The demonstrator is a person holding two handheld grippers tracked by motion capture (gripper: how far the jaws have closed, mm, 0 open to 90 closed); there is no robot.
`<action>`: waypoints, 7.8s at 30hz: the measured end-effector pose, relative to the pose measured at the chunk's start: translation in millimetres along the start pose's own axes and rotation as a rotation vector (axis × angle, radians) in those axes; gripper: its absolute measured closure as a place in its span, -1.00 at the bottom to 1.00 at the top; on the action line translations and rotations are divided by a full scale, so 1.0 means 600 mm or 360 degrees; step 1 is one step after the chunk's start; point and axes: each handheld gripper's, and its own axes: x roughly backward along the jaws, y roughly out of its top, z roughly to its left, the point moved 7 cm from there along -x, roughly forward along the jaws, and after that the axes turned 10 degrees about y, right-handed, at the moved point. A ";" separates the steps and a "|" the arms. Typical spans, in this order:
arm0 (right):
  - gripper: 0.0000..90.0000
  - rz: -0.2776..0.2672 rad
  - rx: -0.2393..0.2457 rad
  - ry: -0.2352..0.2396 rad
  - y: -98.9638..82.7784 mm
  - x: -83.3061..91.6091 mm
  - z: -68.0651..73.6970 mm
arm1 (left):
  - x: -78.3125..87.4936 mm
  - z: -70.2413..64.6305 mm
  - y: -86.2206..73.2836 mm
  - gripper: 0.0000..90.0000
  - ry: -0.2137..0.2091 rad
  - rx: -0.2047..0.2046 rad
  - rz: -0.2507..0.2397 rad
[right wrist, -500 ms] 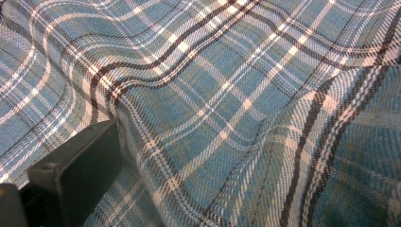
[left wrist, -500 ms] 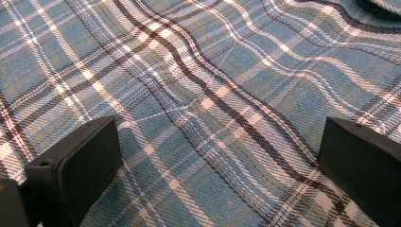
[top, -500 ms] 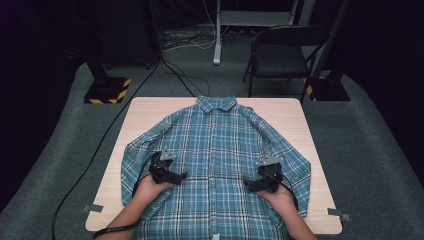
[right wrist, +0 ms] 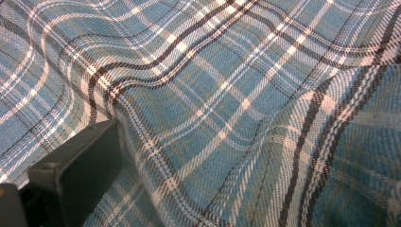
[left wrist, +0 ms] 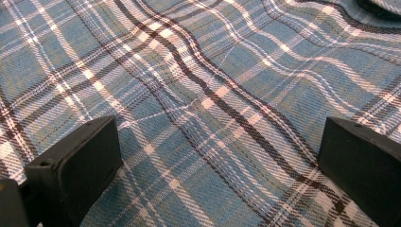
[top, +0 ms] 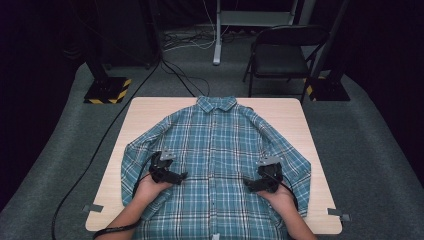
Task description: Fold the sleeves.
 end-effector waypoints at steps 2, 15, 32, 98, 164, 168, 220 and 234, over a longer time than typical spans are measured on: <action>-1.00 0.0000 0.0000 0.0000 0.000 0.000 0.000 | 0.000 0.000 0.000 -1.00 0.0000 0.0001 0.0000; -1.00 0.0000 0.0000 0.0000 0.000 0.000 0.000 | 0.003 0.000 0.000 -0.99 -0.0018 -0.0008 0.0018; -1.00 0.0000 0.0000 0.0000 0.000 0.000 0.000 | 0.044 0.011 0.010 -0.83 -0.0048 0.0071 -0.0014; -1.00 0.0000 0.0000 0.0000 0.000 0.000 0.000 | 0.098 0.171 -0.039 -0.67 0.0284 0.0429 -0.0013; -1.00 0.0000 0.0000 0.0000 0.000 0.000 0.000 | 0.111 0.232 -0.091 0.54 0.0397 0.0553 0.0122; -1.00 0.0000 0.0000 0.0000 0.000 0.000 0.000 | 0.115 0.235 -0.091 0.72 0.0342 0.0595 0.0074; -1.00 0.0000 0.0000 0.0000 0.000 0.000 0.000 | 0.172 -0.090 0.085 0.97 -0.0485 -0.0209 -0.0317; -1.00 0.0000 0.0000 0.0000 0.000 0.000 0.000 | 0.161 0.051 0.055 -0.28 -0.0215 0.0145 -0.0295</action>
